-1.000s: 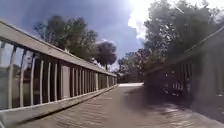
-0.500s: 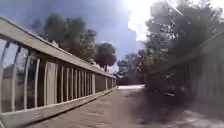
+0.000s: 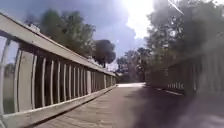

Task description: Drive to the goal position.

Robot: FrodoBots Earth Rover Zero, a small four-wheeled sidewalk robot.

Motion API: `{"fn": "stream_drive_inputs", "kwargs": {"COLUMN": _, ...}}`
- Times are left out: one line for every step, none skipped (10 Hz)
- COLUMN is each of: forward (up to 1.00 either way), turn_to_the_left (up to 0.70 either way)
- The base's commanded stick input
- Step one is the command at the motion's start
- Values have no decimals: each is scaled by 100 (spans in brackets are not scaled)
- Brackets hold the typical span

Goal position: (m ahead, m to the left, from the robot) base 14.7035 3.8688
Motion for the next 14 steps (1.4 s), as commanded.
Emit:
{"fn": "stream_drive_inputs", "kwargs": {"forward": 85, "turn_to_the_left": 0}}
{"fn": "stream_drive_inputs", "kwargs": {"forward": 85, "turn_to_the_left": 0}}
{"fn": "stream_drive_inputs", "kwargs": {"forward": 85, "turn_to_the_left": 0}}
{"fn": "stream_drive_inputs", "kwargs": {"forward": 85, "turn_to_the_left": 0}}
{"fn": "stream_drive_inputs", "kwargs": {"forward": 85, "turn_to_the_left": 0}}
{"fn": "stream_drive_inputs", "kwargs": {"forward": 85, "turn_to_the_left": 0}}
{"fn": "stream_drive_inputs", "kwargs": {"forward": 85, "turn_to_the_left": 0}}
{"fn": "stream_drive_inputs", "kwargs": {"forward": 85, "turn_to_the_left": 0}}
{"fn": "stream_drive_inputs", "kwargs": {"forward": 85, "turn_to_the_left": 0}}
{"fn": "stream_drive_inputs", "kwargs": {"forward": 85, "turn_to_the_left": 0}}
{"fn": "stream_drive_inputs", "kwargs": {"forward": 85, "turn_to_the_left": 0}}
{"fn": "stream_drive_inputs", "kwargs": {"forward": 85, "turn_to_the_left": 0}}
{"fn": "stream_drive_inputs", "kwargs": {"forward": 85, "turn_to_the_left": 0}}
{"fn": "stream_drive_inputs", "kwargs": {"forward": 85, "turn_to_the_left": 0}}
